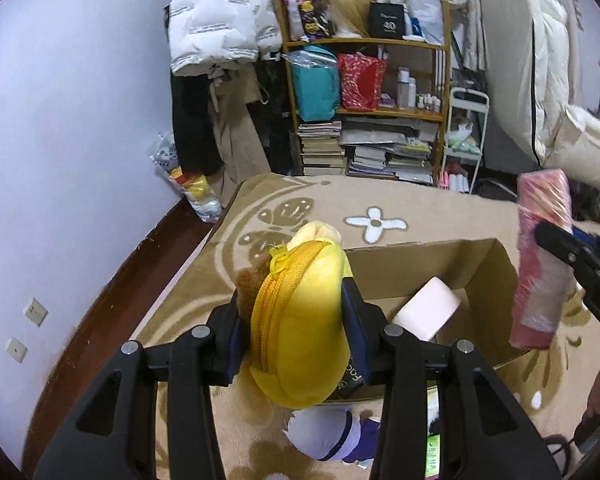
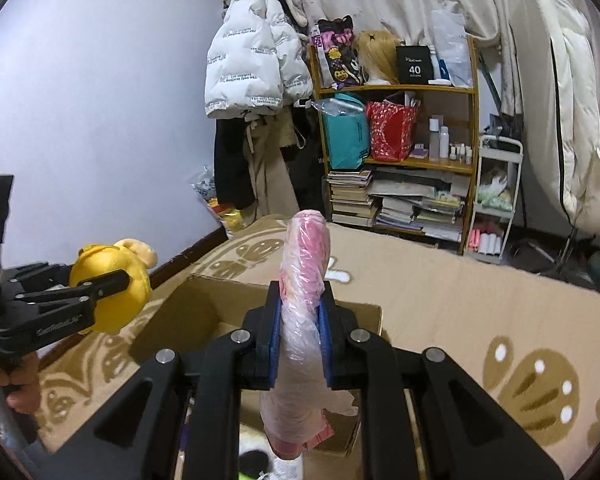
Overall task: Organize soft objects
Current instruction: 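Lift both items and lower them into the box, opening both tools, then withdraw both tools from the box toward the remaining items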
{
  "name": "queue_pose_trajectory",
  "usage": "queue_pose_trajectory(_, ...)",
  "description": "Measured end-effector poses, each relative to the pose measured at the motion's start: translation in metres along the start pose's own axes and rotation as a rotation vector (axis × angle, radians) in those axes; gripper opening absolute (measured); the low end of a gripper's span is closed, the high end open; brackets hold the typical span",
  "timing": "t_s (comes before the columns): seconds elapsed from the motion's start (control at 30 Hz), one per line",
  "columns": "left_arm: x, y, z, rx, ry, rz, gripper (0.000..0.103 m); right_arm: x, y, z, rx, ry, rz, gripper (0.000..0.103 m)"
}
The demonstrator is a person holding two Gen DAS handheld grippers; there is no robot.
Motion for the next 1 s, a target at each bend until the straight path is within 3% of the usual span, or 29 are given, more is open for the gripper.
queue_pose_trajectory(0.13,0.010,-0.002,0.011,0.026,-0.011,-0.012,0.042,0.018,-0.005,-0.002,-0.036,-0.010,-0.016,0.017)
queue_pose_trajectory(0.27,0.024,-0.009,0.017,0.032,-0.012,-0.037,0.044,0.037,-0.020,0.007,0.009,0.006,-0.081,0.017)
queue_pose_trajectory(0.47,0.037,-0.015,0.021,0.029,-0.010,-0.065,0.053,0.040,-0.026,0.018,0.044,0.013,-0.094,0.020)
queue_pose_trajectory(0.6,0.042,-0.019,0.021,0.013,-0.018,-0.078,0.071,0.043,-0.028,0.028,0.086,0.001,-0.107,0.024)
queue_pose_trajectory(0.67,0.042,-0.019,0.019,0.010,0.005,-0.078,0.077,0.041,-0.028,0.029,0.088,0.000,-0.110,0.032)
queue_pose_trajectory(0.73,0.042,-0.019,0.018,0.014,0.028,-0.080,0.082,0.039,-0.026,0.030,0.092,0.000,-0.107,0.056)
queue_pose_trajectory(0.87,0.038,-0.020,0.012,0.015,0.060,-0.079,0.092,0.031,-0.025,0.032,0.111,0.000,-0.093,0.072)
queue_pose_trajectory(0.93,0.033,-0.020,0.009,0.007,0.067,-0.075,0.096,0.024,-0.025,0.033,0.123,0.002,-0.090,0.088)
queue_pose_trajectory(1.0,0.029,-0.019,0.005,0.000,0.073,-0.075,0.099,0.017,-0.027,0.033,0.130,0.004,-0.084,0.092)
Point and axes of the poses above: each gripper's, at about its wrist camera, not at the fingertips, and x roughly the way its jaws point, z to its right, y to its top, the point moved 8 cm from there along x, roughly the way its jaws point, and after that the axes turned 6 degrees about x, right-handed, at the moved point
